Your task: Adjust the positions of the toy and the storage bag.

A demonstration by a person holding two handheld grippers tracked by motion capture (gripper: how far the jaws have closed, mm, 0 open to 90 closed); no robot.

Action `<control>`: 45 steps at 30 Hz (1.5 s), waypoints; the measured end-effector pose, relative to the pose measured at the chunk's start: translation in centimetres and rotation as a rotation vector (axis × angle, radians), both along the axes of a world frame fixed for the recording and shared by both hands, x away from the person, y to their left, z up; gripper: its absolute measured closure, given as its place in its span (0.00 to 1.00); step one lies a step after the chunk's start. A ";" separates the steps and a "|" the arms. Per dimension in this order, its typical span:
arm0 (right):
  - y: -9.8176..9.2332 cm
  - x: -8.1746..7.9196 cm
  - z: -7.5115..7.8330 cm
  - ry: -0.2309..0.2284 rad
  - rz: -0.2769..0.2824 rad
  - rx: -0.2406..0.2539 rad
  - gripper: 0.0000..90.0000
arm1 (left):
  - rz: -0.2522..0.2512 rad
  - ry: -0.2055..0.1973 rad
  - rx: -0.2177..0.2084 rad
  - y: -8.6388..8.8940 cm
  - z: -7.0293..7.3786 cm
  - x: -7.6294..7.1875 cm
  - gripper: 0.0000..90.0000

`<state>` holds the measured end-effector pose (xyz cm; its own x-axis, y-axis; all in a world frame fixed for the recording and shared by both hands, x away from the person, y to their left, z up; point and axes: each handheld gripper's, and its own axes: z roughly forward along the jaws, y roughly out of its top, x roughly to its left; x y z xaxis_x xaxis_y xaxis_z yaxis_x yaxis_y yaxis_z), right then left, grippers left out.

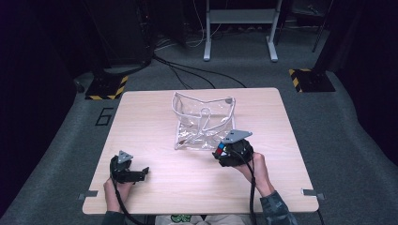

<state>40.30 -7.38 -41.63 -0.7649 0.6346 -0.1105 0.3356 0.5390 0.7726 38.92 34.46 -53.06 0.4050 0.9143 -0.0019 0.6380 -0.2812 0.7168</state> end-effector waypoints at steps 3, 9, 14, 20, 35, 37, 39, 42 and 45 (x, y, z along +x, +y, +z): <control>0.2 0.3 0.4 -0.005 0.006 -0.005 0.37 | 0.000 0.000 0.000 0.0 0.0 0.0 0.04; 0.4 0.8 1.1 -0.018 0.008 -0.005 0.37 | 0.000 0.001 0.000 0.0 0.0 0.0 0.04; 0.5 1.2 1.7 -0.030 0.012 -0.004 0.37 | 0.000 0.001 0.000 0.0 0.0 0.0 0.04; 0.7 1.7 2.5 -0.041 0.015 -0.002 0.37 | 0.000 0.001 -0.001 0.0 0.0 0.0 0.04; 1.3 2.9 4.9 -0.072 0.025 -0.007 0.37 | 0.003 -0.004 0.000 0.0 0.0 0.0 0.04; 1.4 3.1 5.2 -0.073 0.022 -0.008 0.37 | 0.004 -0.002 -0.001 0.0 0.0 0.0 0.04; 1.5 3.2 5.5 -0.076 0.021 -0.009 0.37 | 0.003 -0.002 -0.001 0.0 0.0 0.0 0.04; 1.6 3.5 6.0 -0.079 0.021 -0.006 0.37 | 0.004 -0.002 -0.001 0.0 0.0 0.0 0.04; 1.7 4.0 6.8 -0.094 0.025 -0.004 0.37 | 0.003 -0.002 -0.001 0.0 0.0 0.0 0.04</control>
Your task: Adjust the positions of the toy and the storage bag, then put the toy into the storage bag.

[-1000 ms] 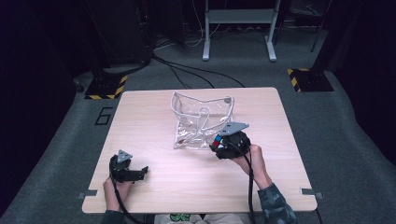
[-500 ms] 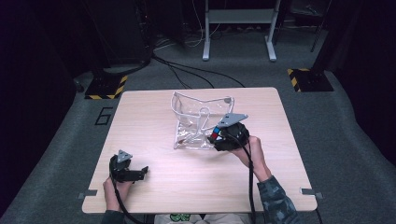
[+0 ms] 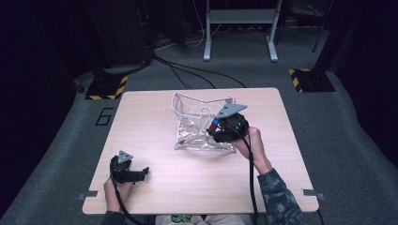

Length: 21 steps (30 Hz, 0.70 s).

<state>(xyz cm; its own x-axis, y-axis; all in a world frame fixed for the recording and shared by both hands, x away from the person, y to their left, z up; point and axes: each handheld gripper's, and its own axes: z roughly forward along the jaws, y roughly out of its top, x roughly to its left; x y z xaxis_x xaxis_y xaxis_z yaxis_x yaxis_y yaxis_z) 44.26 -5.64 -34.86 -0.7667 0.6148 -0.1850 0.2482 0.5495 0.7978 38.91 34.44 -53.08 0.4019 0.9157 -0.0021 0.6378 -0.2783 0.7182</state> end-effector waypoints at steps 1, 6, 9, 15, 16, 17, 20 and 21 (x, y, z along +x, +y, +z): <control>0.1 0.1 0.2 -0.002 -0.001 0.000 0.37 | 0.000 0.000 0.000 0.0 0.0 0.0 0.04; 0.3 1.0 1.2 -0.011 -0.013 0.002 0.37 | 0.000 0.000 0.000 0.0 0.0 0.0 0.04; 0.2 1.6 1.6 -0.017 -0.018 -0.003 0.37 | 0.002 -0.003 0.001 0.0 0.0 0.0 0.04; 0.2 2.8 2.0 -0.012 -0.038 -0.006 0.37 | 0.002 -0.003 0.001 0.0 0.0 0.0 0.04; 0.1 2.9 2.0 -0.016 -0.036 -0.011 0.37 | 0.002 -0.003 0.001 0.0 0.0 0.0 0.04; 0.2 3.2 2.1 -0.013 -0.041 -0.012 0.37 | 0.002 -0.003 0.001 0.0 0.0 0.0 0.04; 0.2 3.7 2.2 -0.007 -0.050 -0.013 0.37 | 0.001 -0.002 0.001 0.0 0.0 0.0 0.04; 0.2 4.0 2.2 -0.010 -0.051 -0.014 0.37 | 0.001 -0.002 0.001 0.0 0.0 0.0 0.04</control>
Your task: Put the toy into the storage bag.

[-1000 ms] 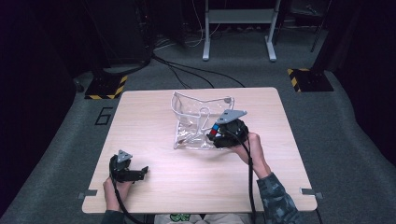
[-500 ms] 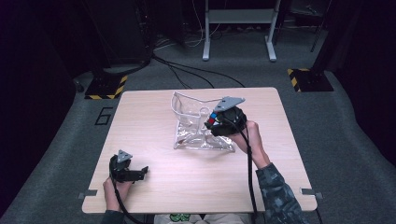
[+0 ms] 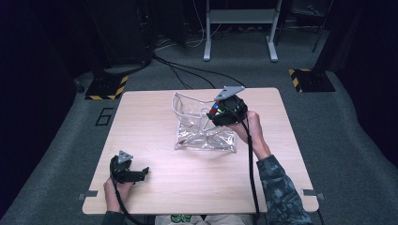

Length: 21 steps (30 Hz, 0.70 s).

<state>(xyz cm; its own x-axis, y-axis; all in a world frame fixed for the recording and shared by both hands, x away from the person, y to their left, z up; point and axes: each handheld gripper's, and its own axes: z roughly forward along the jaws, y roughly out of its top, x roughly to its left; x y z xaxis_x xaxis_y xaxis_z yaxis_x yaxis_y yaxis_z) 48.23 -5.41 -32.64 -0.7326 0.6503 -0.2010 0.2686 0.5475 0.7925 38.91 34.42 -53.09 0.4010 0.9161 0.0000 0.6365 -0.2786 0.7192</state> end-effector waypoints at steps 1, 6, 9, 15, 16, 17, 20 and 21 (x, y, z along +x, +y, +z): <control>0.1 0.1 0.0 0.004 -0.009 0.000 0.37 | 0.000 0.000 0.000 0.0 0.0 0.0 0.04; 0.3 1.1 -0.2 0.020 -0.007 -0.013 0.37 | 0.001 -0.001 -0.001 0.0 0.0 0.0 0.04; 0.4 1.7 -0.3 0.028 -0.009 -0.022 0.37 | -0.003 0.002 -0.001 0.0 0.0 0.0 0.04; 0.8 2.8 -0.8 0.049 -0.020 -0.024 0.37 | 0.001 -0.001 -0.001 0.0 0.0 0.0 0.04; 0.8 3.0 -0.9 0.052 -0.017 -0.023 0.37 | 0.001 -0.001 0.000 0.0 0.0 0.0 0.04; 0.8 3.1 -1.0 0.059 -0.018 -0.020 0.37 | 0.001 -0.001 0.000 0.0 0.0 0.0 0.04; 1.0 3.4 -1.3 0.069 -0.023 -0.017 0.37 | 0.000 0.000 -0.001 0.0 0.0 0.0 0.04; 1.0 3.5 -1.4 0.074 -0.024 -0.017 0.37 | 0.000 0.000 0.000 0.0 0.0 0.0 0.04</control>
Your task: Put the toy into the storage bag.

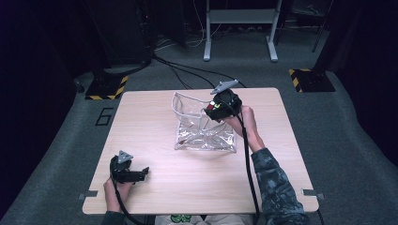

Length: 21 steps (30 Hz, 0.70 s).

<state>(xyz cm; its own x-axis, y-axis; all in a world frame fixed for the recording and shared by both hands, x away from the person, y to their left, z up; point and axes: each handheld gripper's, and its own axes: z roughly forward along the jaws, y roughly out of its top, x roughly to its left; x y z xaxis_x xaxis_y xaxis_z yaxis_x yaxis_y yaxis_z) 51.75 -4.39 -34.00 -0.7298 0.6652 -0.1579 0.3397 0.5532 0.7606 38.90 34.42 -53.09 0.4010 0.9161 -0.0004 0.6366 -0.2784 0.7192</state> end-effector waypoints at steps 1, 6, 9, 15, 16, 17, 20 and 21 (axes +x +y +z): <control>0.0 0.1 -0.1 0.003 -0.005 -0.003 0.37 | 0.001 -0.001 -0.001 0.0 0.0 0.0 0.04; -0.1 0.5 -0.4 0.011 -0.011 -0.012 0.37 | 0.000 0.000 0.000 0.0 0.0 0.0 0.04; -0.2 0.7 -0.7 0.022 -0.020 -0.011 0.37 | 0.004 0.000 -0.004 0.0 0.0 0.0 0.04; -0.3 1.1 -1.4 0.032 -0.031 -0.034 0.37 | 0.004 -0.001 -0.004 0.0 0.0 0.0 0.04; -0.3 1.2 -1.6 0.036 -0.038 -0.045 0.37 | 0.004 -0.001 -0.004 0.0 0.0 0.0 0.04; -0.3 1.3 -1.7 0.035 -0.040 -0.051 0.37 | 0.004 -0.001 -0.004 0.0 0.0 0.0 0.04; -0.6 1.7 -2.1 0.046 -0.047 -0.053 0.37 | 0.005 -0.001 -0.004 0.0 0.0 0.0 0.04; -0.6 1.7 -2.2 0.051 -0.057 -0.042 0.37 | 0.004 -0.001 -0.004 0.0 0.0 0.0 0.04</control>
